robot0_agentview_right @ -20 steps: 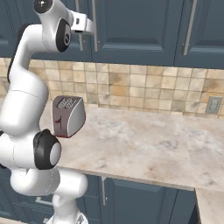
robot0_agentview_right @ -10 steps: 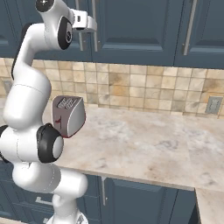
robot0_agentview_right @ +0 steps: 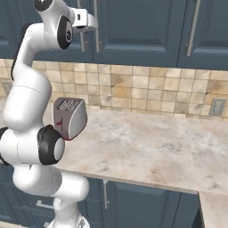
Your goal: Open the cabinet, pick the kettle from the cabinet, and place it in the sink.
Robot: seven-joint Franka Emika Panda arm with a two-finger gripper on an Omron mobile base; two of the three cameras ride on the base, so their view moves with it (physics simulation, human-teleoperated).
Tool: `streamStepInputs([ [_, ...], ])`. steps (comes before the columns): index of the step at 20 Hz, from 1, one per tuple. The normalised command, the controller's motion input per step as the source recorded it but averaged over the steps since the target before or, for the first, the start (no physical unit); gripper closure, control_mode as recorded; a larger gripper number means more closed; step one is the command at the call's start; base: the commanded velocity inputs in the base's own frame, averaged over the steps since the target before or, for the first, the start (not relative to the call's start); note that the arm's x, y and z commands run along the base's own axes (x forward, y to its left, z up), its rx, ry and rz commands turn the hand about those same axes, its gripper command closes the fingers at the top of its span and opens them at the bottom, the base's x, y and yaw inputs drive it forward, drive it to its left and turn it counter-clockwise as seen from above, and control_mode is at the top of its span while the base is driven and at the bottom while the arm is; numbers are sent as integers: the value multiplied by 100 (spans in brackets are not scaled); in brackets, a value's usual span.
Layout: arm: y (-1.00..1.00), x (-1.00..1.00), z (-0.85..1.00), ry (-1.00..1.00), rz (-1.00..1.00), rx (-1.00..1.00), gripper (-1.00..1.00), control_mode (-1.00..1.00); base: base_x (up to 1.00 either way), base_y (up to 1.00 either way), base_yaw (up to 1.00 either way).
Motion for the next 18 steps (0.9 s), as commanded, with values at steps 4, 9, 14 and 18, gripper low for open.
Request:
streamStepInputs([
  [4, 0, 13, -14, -3, -5, 0, 100, -100, 0, 0, 0],
  [9, 0, 4, -15, -8, -13, 3, 100, -100, 0, 0, 0],
  [14, 0, -15, -5, -7, -5, 12, 100, -100, 0, 0, 0],
  [18, 0, -36, 0, -4, 0, 15, 100, -100, 0, 0, 0],
])
